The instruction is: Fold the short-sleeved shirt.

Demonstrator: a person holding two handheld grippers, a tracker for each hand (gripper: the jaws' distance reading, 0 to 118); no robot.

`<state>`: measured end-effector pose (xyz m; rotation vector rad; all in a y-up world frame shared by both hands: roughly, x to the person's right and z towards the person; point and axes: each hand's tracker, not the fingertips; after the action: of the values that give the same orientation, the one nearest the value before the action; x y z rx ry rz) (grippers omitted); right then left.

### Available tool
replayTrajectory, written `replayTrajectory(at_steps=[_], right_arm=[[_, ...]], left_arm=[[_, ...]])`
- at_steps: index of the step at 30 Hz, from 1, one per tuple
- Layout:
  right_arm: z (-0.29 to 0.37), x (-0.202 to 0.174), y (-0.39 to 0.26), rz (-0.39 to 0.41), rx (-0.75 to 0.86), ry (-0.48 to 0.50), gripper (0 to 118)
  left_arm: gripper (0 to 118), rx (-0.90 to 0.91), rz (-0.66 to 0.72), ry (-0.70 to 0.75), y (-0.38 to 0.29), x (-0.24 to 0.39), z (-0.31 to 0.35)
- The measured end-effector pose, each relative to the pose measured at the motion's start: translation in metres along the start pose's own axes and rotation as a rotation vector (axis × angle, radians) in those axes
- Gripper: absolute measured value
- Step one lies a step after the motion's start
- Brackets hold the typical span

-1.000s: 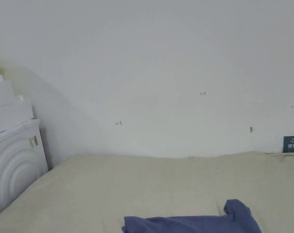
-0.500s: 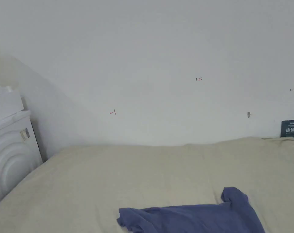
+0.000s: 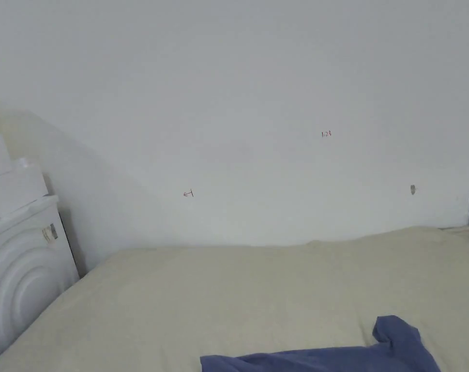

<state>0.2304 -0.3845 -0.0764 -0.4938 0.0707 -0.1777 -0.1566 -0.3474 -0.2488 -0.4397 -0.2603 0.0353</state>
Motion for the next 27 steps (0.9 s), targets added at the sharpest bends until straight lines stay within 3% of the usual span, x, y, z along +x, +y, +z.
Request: replayTrajectory(at_steps=[4,7,10,15,20,27], right_arm=[[-0.007,0.008,-0.002,-0.052,-0.020,-0.006,4],[-0.015,0.017,-0.004,-0.088,-0.047,-0.016,4],[-0.024,0.026,-0.007,-0.106,-0.073,-0.031,4],[-0.036,0.039,-0.007,-0.130,-0.114,-0.082,4],[-0.053,0.052,-0.008,-0.183,-0.154,-0.110,4],[-0.071,0.063,-0.010,-0.161,-0.210,-0.136,4]], left_arm=[[71,-0.032,0.029,-0.017,0.021,-0.015,-0.064],[80,-0.133,0.036,-0.025,0.034,-0.026,-0.128],[80,-0.231,0.052,-0.016,0.044,-0.041,-0.198],[79,-0.350,0.271,0.024,0.057,-0.071,-0.301],[79,-0.383,0.327,0.075,0.059,-0.084,-0.366],[57,-0.442,0.359,0.084,0.031,-0.082,-0.410]])
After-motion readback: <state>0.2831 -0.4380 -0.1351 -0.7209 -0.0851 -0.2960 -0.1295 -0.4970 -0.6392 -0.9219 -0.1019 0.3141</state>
